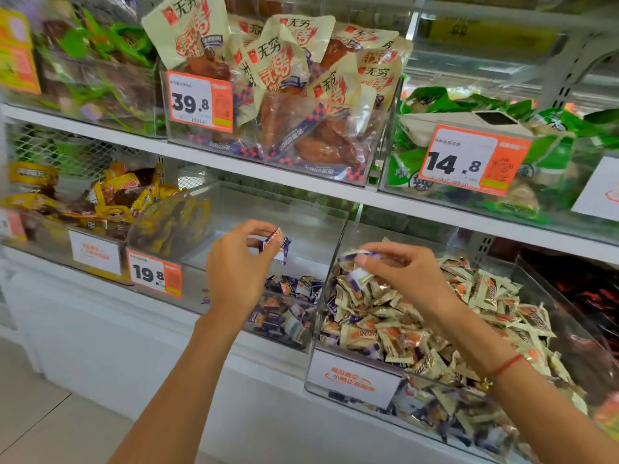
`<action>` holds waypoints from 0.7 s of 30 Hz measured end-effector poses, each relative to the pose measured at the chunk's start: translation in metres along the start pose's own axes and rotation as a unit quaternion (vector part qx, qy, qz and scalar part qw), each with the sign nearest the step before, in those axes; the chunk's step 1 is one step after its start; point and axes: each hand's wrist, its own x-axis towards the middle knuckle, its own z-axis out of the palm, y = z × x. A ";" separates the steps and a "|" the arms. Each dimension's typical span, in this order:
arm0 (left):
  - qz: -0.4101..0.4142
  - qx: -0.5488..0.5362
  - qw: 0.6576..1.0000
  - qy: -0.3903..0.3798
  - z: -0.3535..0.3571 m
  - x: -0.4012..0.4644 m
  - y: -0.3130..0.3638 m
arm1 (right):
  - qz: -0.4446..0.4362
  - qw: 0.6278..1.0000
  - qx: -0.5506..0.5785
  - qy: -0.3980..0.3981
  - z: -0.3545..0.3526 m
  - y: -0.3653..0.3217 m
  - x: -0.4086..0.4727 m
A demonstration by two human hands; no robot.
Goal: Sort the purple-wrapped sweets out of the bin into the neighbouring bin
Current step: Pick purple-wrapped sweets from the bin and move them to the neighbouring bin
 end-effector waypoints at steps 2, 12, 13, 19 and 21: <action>0.008 0.017 1.000 0.000 0.009 0.001 -0.004 | -0.089 0.994 -0.065 0.006 0.021 -0.009 0.009; -0.027 0.258 0.939 -0.228 0.013 -0.004 -0.027 | -0.069 0.885 -0.396 -0.234 0.050 -0.003 0.069; -0.023 0.259 0.940 -0.219 0.009 -0.003 -0.021 | -0.094 0.888 -0.400 -0.208 0.039 -0.005 0.062; 0.123 0.151 0.962 -0.191 0.001 -0.027 0.048 | -0.071 0.880 -0.374 -0.284 -0.043 0.014 -0.015; 0.168 0.127 0.940 -0.269 0.006 -0.041 0.059 | -0.034 0.850 -0.384 -0.358 -0.055 0.027 -0.030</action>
